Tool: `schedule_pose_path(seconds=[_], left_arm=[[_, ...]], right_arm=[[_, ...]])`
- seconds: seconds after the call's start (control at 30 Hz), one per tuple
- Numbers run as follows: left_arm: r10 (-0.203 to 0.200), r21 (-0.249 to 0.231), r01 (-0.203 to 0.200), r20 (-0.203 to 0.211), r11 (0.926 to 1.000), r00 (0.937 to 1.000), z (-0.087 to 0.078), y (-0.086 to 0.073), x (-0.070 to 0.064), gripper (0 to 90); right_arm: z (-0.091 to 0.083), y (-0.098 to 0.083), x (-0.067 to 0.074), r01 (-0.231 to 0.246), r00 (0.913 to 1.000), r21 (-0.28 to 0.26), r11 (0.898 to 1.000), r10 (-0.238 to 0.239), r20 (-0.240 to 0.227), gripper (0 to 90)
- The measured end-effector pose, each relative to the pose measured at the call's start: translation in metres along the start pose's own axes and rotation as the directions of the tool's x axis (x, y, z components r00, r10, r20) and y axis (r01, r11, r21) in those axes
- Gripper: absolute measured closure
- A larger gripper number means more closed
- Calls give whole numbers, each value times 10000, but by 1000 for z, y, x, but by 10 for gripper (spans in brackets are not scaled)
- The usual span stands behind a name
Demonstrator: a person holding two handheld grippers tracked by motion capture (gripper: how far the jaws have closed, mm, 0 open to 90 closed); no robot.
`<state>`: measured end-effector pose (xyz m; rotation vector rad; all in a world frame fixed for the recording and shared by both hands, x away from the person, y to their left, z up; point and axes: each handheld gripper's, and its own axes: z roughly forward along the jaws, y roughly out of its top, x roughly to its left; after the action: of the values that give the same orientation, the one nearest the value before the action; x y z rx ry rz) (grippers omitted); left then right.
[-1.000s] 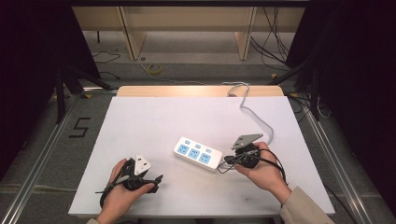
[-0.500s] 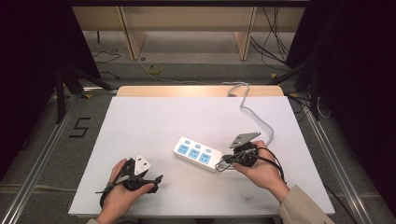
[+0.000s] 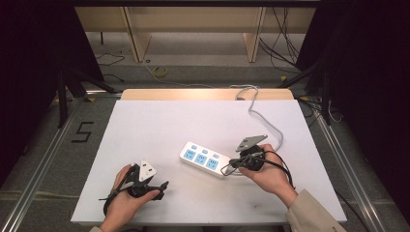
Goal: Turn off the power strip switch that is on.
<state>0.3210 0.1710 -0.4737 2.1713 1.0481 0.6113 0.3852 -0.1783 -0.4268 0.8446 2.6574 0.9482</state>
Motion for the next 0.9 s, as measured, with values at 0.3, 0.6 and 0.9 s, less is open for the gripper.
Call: schedule_pose_path(seconds=[0.3, 0.6, 0.9], left_arm=[[-3, -3, 3, -2, 10000, 10000, 0, 0, 0, 169], [-12, -27, 12, -5, 10000, 10000, 0, 0, 0, 169], [-11, -13, 11, 6, 10000, 10000, 0, 0, 0, 169]], right_arm=[[2, 3, 0, 16, 10000, 55, 10000, -16, 0, 900], [5, 7, 0, 88, 10000, 103, 9999, -88, -22, 900], [8, 10, 0, 129, 9999, 158, 9998, -129, -35, 900]])
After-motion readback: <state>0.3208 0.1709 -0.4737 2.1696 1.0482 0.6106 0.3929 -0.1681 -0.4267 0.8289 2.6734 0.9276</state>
